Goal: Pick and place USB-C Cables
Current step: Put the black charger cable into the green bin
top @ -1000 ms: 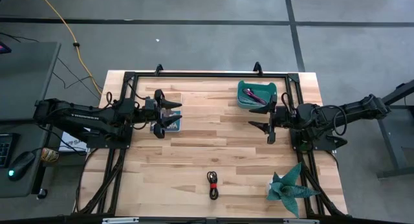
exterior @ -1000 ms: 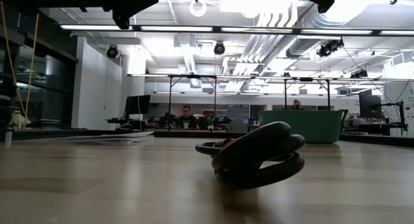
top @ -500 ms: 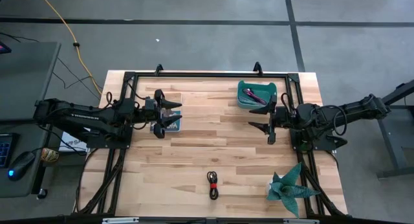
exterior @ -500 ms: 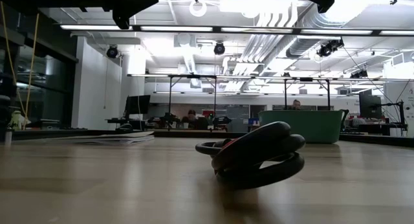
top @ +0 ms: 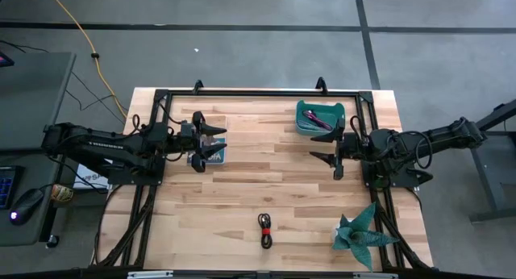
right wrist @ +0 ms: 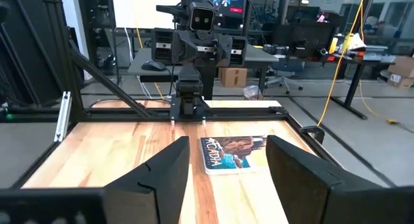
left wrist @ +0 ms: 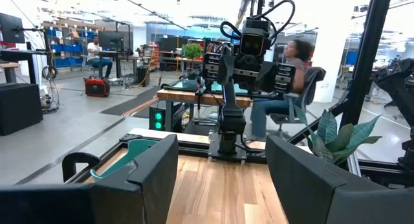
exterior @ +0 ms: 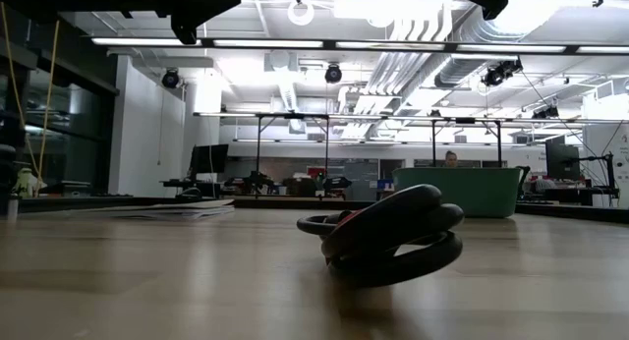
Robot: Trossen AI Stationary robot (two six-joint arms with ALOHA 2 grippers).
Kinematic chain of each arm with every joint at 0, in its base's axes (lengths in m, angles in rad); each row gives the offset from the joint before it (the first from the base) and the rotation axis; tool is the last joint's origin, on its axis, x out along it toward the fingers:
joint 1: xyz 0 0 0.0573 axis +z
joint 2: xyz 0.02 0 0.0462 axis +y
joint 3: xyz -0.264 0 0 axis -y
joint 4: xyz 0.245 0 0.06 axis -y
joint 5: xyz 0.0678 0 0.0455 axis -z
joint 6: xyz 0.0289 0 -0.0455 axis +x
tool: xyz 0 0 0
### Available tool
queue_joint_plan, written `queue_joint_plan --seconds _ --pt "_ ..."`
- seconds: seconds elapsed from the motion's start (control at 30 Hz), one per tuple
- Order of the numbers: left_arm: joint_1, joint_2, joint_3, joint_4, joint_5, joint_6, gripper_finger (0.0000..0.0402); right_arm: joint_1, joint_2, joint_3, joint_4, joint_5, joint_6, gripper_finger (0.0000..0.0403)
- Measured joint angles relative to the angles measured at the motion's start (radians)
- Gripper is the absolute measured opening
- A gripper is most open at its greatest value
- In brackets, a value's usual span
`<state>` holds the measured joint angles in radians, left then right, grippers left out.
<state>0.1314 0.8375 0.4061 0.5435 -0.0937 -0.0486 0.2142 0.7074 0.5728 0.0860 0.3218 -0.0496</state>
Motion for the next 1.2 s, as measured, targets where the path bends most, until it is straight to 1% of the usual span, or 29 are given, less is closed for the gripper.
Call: queue_joint_plan --seconds 0.1,0.17,0.27,0.37,0.4,0.43,0.57,0.67,1.2 --pt "0.000 0.000 0.000 0.000 0.000 0.000 0.0214 0.000 0.000 0.000 0.000 0.017 0.036 0.0181" --pt "0.000 0.000 0.000 0.000 0.000 0.000 0.0214 0.000 0.000 0.000 -0.001 0.043 0.058 0.0157" --pt "0.000 0.000 0.000 0.000 0.000 0.000 0.0214 0.000 0.000 0.000 -0.020 0.067 0.074 0.0102" --pt "0.000 0.000 0.000 0.000 0.000 0.000 0.0214 0.000 0.000 0.000 -0.036 0.081 0.076 0.0033" --pt "0.000 0.000 0.000 0.000 0.000 0.000 0.0214 0.000 0.000 0.000 -0.042 0.087 0.076 0.0017" --pt "0.000 0.000 0.000 0.000 0.000 0.000 0.0214 0.000 0.000 0.000 -0.046 0.093 0.076 0.0010" --pt "0.000 0.000 0.000 0.000 0.000 0.000 0.0214 0.000 0.000 0.000 -0.067 0.098 0.120 0.0014" --pt "0.000 0.000 0.000 0.000 0.000 0.000 0.0214 0.000 -0.002 0.000 -0.074 0.098 0.121 0.0003" --pt "0.000 0.000 0.000 0.000 0.000 0.000 0.0214 0.000 -0.002 0.000 -0.074 0.099 0.128 0.0000"
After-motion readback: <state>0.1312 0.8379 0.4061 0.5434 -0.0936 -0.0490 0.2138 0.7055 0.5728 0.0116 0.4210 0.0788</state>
